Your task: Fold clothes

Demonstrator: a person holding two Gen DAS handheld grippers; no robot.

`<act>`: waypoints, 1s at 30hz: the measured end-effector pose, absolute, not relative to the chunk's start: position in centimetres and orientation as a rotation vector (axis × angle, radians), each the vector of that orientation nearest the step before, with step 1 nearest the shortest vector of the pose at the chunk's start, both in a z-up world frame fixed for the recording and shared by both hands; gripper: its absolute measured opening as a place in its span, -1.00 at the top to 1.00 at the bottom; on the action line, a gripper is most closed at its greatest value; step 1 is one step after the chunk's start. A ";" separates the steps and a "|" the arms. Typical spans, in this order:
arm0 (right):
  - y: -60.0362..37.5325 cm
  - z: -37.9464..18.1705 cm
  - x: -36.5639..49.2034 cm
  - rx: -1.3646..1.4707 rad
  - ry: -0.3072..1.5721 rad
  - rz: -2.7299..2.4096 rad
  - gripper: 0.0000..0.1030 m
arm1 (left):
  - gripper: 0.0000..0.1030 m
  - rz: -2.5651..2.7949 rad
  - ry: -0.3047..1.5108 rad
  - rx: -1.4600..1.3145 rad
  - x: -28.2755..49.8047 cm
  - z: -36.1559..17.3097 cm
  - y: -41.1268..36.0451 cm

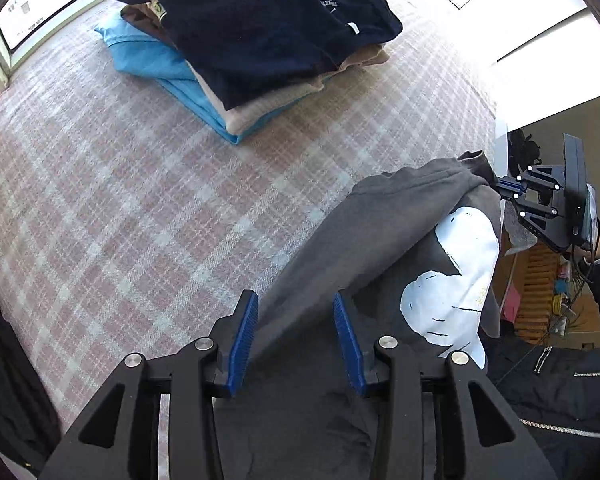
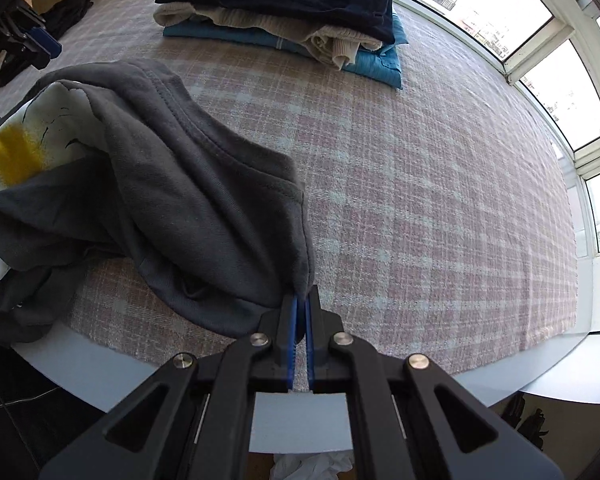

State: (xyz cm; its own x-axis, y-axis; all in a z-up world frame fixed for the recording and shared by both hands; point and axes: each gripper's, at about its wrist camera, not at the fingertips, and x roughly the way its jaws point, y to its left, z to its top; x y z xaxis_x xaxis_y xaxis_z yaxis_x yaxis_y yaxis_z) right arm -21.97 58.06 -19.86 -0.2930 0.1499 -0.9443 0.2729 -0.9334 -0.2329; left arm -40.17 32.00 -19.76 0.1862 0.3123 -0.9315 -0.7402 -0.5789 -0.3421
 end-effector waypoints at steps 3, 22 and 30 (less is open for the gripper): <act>58.2 -20.3 -21.5 1.821 0.557 -2.393 0.93 | 0.25 1.452 0.443 -1.595 -41.5 -20.1 34.3; 60.2 -19.6 -22.8 1.838 0.509 -2.407 0.93 | 0.39 1.089 0.577 -1.677 -40.9 -23.6 37.0; 60.4 -18.2 -23.4 1.809 0.476 -2.447 0.93 | 0.95 1.284 0.527 -1.639 -39.9 -22.5 34.4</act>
